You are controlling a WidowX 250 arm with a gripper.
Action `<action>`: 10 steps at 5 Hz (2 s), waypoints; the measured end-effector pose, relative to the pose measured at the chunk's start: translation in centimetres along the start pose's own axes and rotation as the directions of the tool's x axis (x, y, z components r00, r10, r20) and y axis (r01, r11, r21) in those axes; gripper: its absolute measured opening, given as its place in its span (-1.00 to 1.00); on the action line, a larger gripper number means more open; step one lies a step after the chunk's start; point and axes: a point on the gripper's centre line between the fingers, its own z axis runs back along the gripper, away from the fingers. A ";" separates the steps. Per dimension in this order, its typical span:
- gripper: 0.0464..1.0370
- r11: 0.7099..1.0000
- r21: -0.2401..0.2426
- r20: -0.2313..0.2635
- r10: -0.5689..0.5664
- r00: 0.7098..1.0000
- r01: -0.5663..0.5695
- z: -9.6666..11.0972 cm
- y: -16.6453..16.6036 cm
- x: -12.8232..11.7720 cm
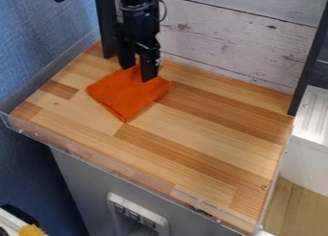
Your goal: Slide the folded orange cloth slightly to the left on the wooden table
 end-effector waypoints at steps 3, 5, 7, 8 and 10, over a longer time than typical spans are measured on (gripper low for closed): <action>-0.33 0.996 -0.013 0.007 -0.087 0.996 0.088 0.1 1.5 -1.5; -0.96 0.994 -0.020 -0.007 -0.109 0.994 0.109 -0.5 1.9 -1.7; -0.98 0.995 -0.012 -0.026 -0.099 0.995 0.099 -1.1 2.0 -1.9; -0.98 0.996 -0.017 -0.042 -0.088 0.995 0.088 -1.7 1.6 -1.7; -0.98 0.996 -0.020 -0.053 -0.088 0.995 0.087 -1.9 -0.1 -0.8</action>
